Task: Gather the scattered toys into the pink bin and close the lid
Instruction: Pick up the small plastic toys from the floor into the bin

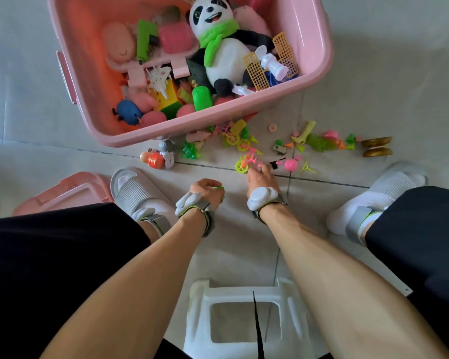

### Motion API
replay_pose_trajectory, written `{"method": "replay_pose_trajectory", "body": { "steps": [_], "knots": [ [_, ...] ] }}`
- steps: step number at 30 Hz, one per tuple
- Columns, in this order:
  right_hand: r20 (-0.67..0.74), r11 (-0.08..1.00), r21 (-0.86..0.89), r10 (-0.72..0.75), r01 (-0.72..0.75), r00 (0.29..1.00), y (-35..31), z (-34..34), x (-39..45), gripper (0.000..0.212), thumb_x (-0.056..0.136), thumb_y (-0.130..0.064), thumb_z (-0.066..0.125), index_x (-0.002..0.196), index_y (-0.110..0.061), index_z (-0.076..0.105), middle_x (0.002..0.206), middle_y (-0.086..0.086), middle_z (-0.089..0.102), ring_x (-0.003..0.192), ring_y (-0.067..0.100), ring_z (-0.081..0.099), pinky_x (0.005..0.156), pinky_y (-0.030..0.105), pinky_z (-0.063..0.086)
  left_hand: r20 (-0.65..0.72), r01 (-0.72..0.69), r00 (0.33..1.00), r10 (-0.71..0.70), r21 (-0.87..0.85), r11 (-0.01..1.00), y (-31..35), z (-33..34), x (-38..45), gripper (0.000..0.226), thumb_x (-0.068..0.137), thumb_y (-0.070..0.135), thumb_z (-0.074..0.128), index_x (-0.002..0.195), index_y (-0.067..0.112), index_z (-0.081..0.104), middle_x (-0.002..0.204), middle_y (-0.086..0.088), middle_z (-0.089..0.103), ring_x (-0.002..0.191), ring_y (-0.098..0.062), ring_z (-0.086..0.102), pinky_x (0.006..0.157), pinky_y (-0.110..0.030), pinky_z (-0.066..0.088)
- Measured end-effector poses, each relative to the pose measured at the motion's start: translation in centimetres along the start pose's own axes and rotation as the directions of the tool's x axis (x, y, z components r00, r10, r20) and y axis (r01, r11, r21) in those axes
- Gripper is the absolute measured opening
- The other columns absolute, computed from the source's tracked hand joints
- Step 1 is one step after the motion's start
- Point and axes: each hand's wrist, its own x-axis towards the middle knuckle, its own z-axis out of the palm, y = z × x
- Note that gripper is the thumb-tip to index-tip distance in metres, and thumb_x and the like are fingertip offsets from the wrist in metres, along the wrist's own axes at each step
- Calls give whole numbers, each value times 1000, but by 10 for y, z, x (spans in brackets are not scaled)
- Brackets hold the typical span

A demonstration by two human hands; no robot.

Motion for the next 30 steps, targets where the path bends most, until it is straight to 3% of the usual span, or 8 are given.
{"method": "replay_pose_trajectory", "body": {
  "steps": [3,5,9,14,18,21,27,30],
  "knots": [
    [92,986,163,32,-47,995,1,-9,-8,21,82,-2,54,92,-19,62,113,11,62,99,30,64,84,27,50,14,-7,1000,6,18,1000,0,-3,-7,15,75,5,71,71,20,68,59,-3,65,59,-18,65,79,-39,60],
    [172,883,438,105,-172,979,2,-14,-17,21,80,1,56,71,-17,59,87,7,69,78,24,69,75,31,58,61,-19,998,20,-5,1000,4,-4,-17,19,80,0,68,71,17,66,65,-7,64,60,-17,63,69,-32,61],
    [296,624,724,104,-294,949,1,-42,-33,24,83,7,60,68,-11,60,73,7,65,64,17,68,57,19,57,180,-90,979,97,-46,995,28,-6,-42,20,85,-8,64,74,9,61,70,-10,60,62,-17,59,53,-20,55],
    [202,528,818,110,-230,973,0,-60,-26,18,72,-2,72,65,-17,65,97,12,73,96,31,69,90,44,56,224,-299,938,263,147,943,58,-18,-70,18,84,-2,67,74,13,62,65,-6,62,52,-10,59,65,-24,57],
    [71,478,872,83,-103,994,-17,-108,-64,23,77,1,71,62,-16,64,75,6,69,72,22,68,88,42,56,270,-479,864,424,184,858,78,-37,-102,23,82,-5,67,71,14,62,71,-11,63,52,-12,58,53,-18,55],
    [6,473,880,90,-48,996,-25,-129,-85,25,83,2,67,66,-16,62,69,2,63,61,15,61,73,39,56,281,-528,840,465,224,819,88,-51,-122,22,82,-6,67,71,13,63,70,-9,62,52,-13,58,49,-17,54],
    [-157,548,828,27,117,987,-40,-181,-108,23,82,0,69,66,-17,63,74,3,65,76,20,67,75,25,53,281,-651,758,588,286,703,118,-87,-166,20,81,-4,66,76,14,66,74,-6,61,58,-16,57,42,-14,49],
    [-187,514,839,-38,180,982,-51,-201,-113,27,84,12,62,65,-7,58,69,7,60,48,9,65,53,14,54,240,-650,759,605,268,711,131,-105,-169,17,81,-1,69,77,16,68,78,-12,66,62,-22,61,63,-29,60]
  ]
}}
